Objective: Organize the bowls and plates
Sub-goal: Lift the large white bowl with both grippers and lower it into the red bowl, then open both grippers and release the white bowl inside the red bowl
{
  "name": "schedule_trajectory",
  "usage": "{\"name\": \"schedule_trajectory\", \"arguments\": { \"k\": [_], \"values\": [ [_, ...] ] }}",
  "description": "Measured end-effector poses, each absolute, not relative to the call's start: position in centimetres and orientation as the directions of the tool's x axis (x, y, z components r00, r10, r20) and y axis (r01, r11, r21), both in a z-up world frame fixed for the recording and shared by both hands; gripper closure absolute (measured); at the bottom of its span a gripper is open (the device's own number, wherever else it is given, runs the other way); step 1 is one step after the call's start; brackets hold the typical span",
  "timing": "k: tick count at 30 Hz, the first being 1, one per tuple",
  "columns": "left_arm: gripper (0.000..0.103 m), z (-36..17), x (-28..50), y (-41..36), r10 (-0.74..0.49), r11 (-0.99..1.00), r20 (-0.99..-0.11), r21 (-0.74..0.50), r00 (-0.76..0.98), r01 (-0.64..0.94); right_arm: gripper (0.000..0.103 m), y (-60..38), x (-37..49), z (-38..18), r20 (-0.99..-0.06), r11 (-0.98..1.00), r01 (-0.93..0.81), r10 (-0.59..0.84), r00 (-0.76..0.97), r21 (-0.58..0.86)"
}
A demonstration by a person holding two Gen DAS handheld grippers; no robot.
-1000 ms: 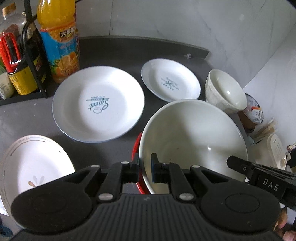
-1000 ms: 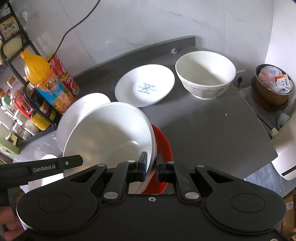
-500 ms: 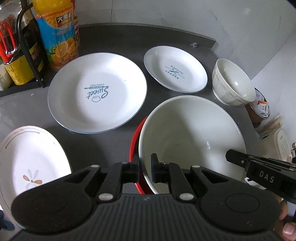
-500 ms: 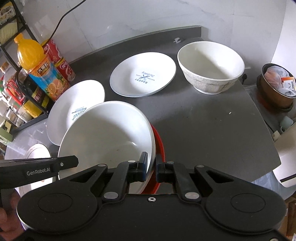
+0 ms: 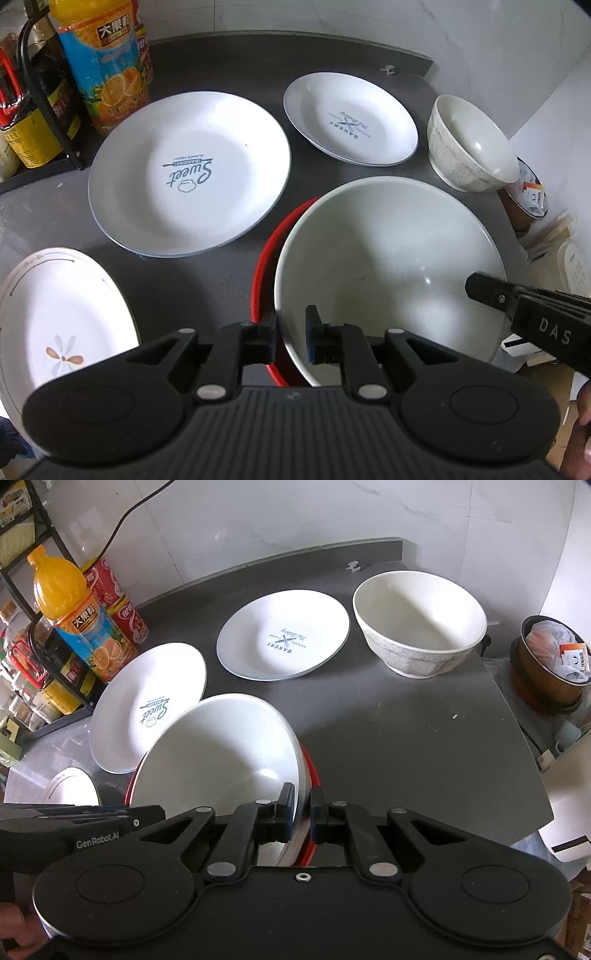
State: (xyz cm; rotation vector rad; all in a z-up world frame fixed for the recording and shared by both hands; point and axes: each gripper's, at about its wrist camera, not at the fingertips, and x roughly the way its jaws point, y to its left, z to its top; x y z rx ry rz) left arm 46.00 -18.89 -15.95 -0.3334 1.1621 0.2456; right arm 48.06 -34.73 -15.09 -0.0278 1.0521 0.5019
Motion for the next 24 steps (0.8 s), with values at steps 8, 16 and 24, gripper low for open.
{"name": "schedule_trajectory", "arguments": {
  "k": [8,16,24],
  "values": [
    [0.069,-14.2,45.8,-18.4,0.002,0.926,-0.913,-0.153,0.408,-0.346,0.096,-34.2,47.8,-15.2,-0.837,0.895,-0.408,0.359,0.414,0.182],
    [0.051,-12.0,44.1,-16.7,0.082,0.922,-0.879,-0.112,0.470,-0.371,0.090,-33.1,47.7,-15.1,-0.842,0.897,-0.414,0.337,0.421,0.151],
    [0.041,-10.4,41.9,-15.5,0.107,0.917,-0.848,-0.118,0.519,-0.381,0.069,-33.4,46.8,-13.3,-0.809,0.908,-0.381,0.353,0.469,0.175]
  ]
}}
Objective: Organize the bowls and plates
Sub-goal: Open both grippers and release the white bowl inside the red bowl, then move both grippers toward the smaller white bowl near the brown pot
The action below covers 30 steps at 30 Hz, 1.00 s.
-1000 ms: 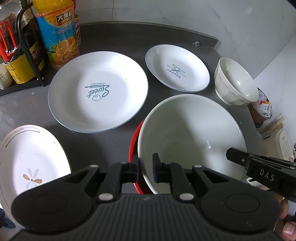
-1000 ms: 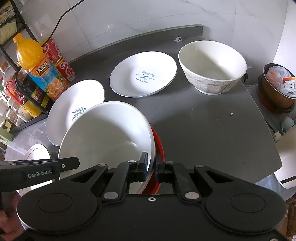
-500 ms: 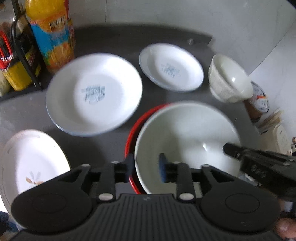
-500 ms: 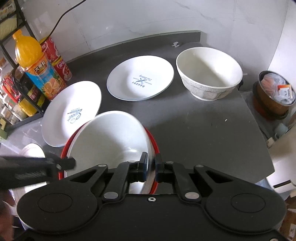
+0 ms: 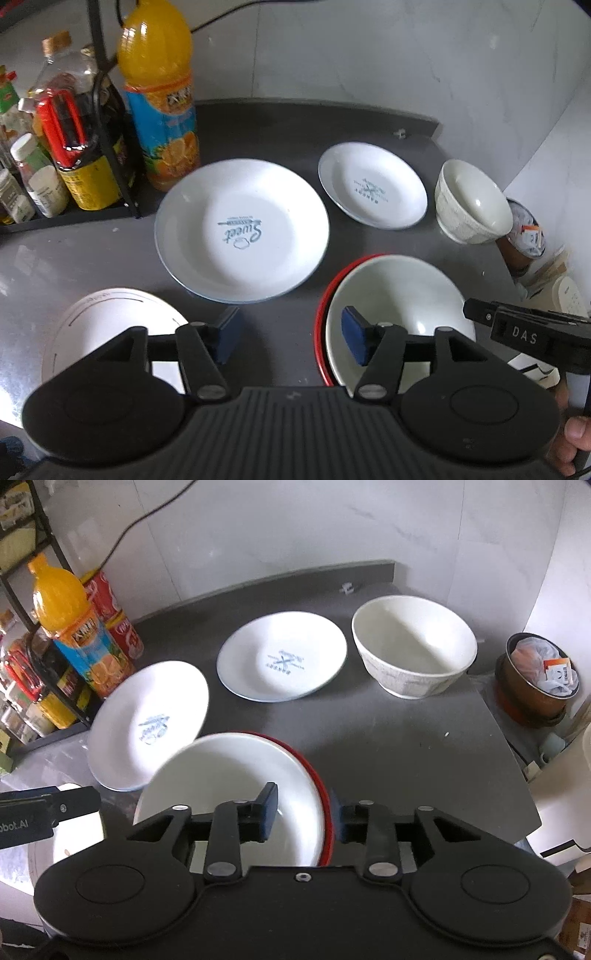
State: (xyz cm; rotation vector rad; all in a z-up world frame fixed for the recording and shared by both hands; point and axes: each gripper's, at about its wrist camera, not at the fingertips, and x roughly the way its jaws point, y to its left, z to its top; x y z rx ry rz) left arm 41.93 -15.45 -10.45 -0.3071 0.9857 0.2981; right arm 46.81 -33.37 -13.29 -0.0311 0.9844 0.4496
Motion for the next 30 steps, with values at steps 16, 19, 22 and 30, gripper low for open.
{"name": "schedule_trajectory", "arguments": {
  "k": [16,19,22,30],
  "values": [
    [0.019,-8.1,38.4,-14.8,0.085,0.925,-0.781,-0.170,0.619,-0.341,0.001,-36.9,41.6,-9.5,-0.716,0.948,-0.208,0.318,0.621,0.240],
    [0.019,-7.8,38.7,-15.0,0.066,0.926,-0.782,-0.184,0.620,-0.331,0.000,-37.9,41.2,-8.9,-0.703,0.954,-0.197,0.301,0.645,0.228],
    [0.019,-7.8,39.3,-15.5,0.052,0.930,-0.778,-0.191,0.626,-0.315,0.000,-39.0,41.6,-8.8,-0.698,0.960,-0.171,0.277,0.660,0.220],
    [0.019,-8.3,43.5,-17.0,0.053,0.940,-0.796,-0.164,0.603,-0.299,0.000,-41.1,44.7,-9.5,-0.679,0.958,-0.155,0.282,0.678,0.242]
  ]
}}
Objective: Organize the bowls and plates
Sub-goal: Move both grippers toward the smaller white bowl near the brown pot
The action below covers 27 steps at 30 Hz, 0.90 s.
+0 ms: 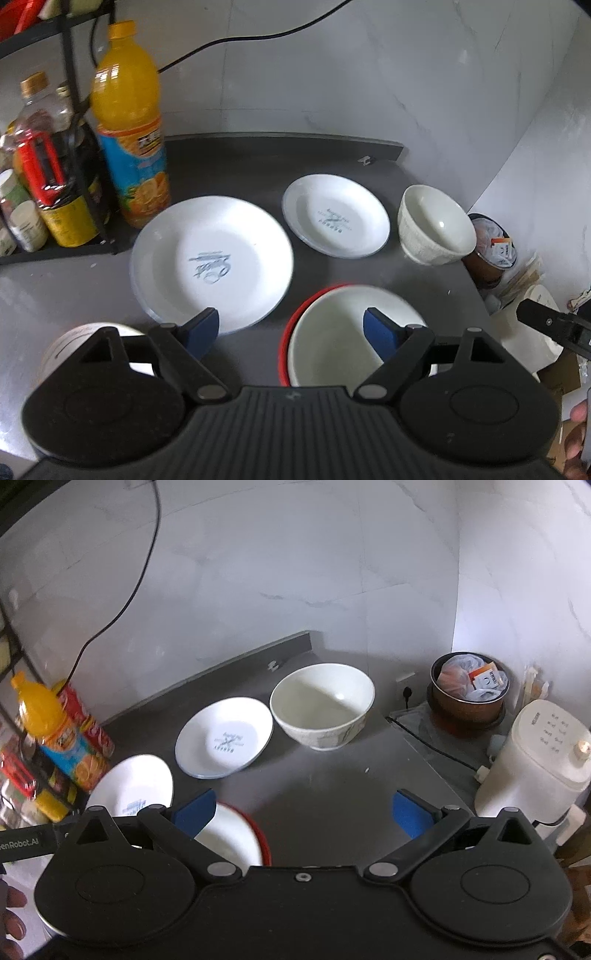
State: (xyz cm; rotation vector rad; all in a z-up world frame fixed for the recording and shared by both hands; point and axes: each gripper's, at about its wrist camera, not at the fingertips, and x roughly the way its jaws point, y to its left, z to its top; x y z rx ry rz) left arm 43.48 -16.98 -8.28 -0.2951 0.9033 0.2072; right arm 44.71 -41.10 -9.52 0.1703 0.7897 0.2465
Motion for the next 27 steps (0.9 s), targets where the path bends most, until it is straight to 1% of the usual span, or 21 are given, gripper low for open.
{"name": "schedule_trajectory", "arguments": {
  "k": [10,13,21,23,27],
  "values": [
    [0.019,-8.5,51.6,-21.5,0.056,0.963,-0.795,-0.117,0.604,-0.244,0.000,-44.5,51.9,-11.0,-0.683,0.943,-0.158,0.321,0.656,0.291],
    [0.019,-8.9,54.2,-22.6,0.048,0.960,-0.797,-0.131,0.603,-0.249,0.000,-45.4,54.3,-11.6,-0.687,0.940,-0.164,0.331,0.646,0.298],
    [0.019,-10.6,60.3,-25.0,0.077,0.947,-0.817,-0.120,0.572,-0.299,0.001,-47.5,59.3,-13.5,-0.695,0.926,-0.197,0.373,0.615,0.322],
    [0.019,-11.1,61.6,-25.5,0.079,0.944,-0.825,-0.119,0.560,-0.308,0.004,-48.0,60.5,-13.9,-0.701,0.921,-0.204,0.385,0.600,0.331],
    [0.020,-12.0,63.8,-26.5,0.084,0.941,-0.835,-0.113,0.543,-0.320,0.016,-48.8,62.4,-14.9,-0.715,0.912,-0.214,0.407,0.569,0.349]
  ]
}}
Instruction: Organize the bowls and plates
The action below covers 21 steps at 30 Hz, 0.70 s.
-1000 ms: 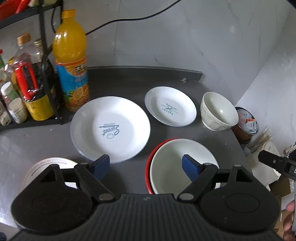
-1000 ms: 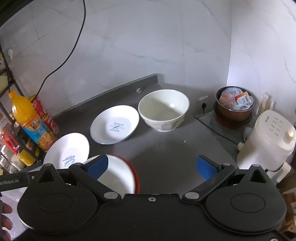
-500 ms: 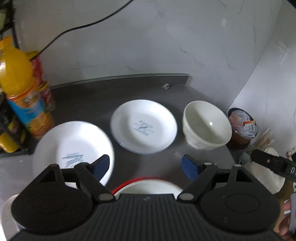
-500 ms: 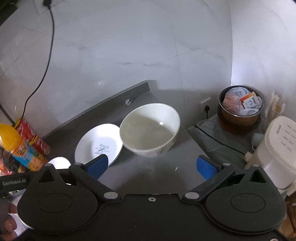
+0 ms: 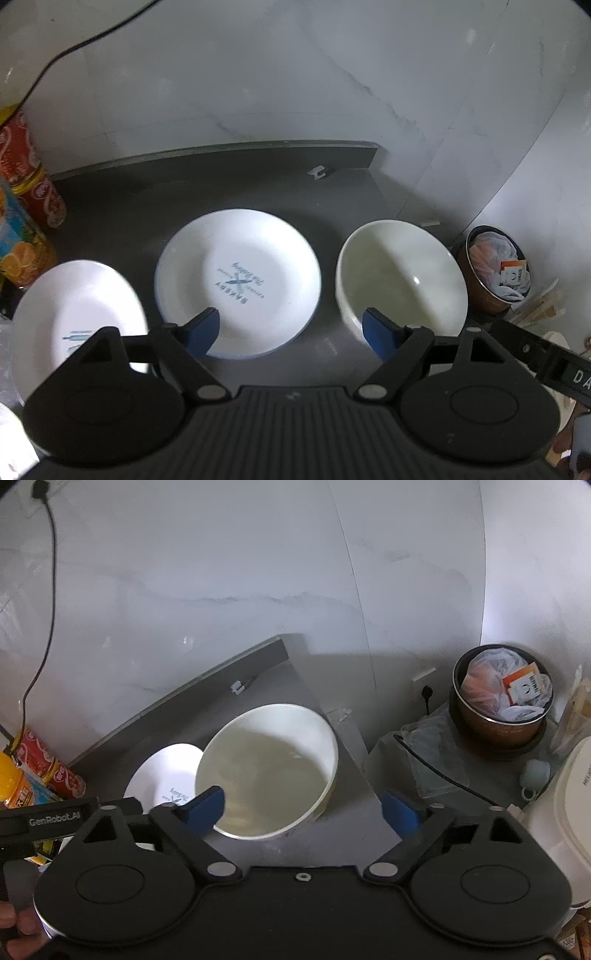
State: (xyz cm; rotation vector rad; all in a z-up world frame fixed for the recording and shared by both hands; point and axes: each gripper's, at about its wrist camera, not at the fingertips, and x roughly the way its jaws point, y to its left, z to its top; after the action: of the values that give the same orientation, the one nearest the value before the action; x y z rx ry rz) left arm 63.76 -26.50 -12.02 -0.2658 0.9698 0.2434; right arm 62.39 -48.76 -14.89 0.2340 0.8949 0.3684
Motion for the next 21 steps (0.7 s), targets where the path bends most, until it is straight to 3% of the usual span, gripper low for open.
{"name": "schedule_trajectory", "arguments": {
  "k": [3,9,18,21],
  "values": [
    [0.020,-12.8,65.2,-27.4,0.080,0.940,-0.843,-0.114,0.532,-0.322,0.019,-49.0,63.7,-15.5,-0.722,0.908,-0.223,0.418,0.551,0.355],
    [0.025,-14.8,67.6,-28.1,0.072,0.925,-0.857,-0.134,0.510,-0.355,0.035,-48.9,65.9,-17.0,-0.744,0.901,-0.234,0.434,0.508,0.366],
    [0.048,-17.5,70.4,-28.6,0.072,0.911,-0.889,-0.125,0.452,-0.392,0.049,-48.0,68.0,-19.7,-0.764,0.881,-0.248,0.473,0.439,0.403],
    [0.066,-18.6,71.1,-28.7,0.054,0.907,-0.904,-0.134,0.423,-0.400,0.061,-47.2,68.7,-20.4,-0.780,0.882,-0.256,0.470,0.414,0.395]
  ]
}}
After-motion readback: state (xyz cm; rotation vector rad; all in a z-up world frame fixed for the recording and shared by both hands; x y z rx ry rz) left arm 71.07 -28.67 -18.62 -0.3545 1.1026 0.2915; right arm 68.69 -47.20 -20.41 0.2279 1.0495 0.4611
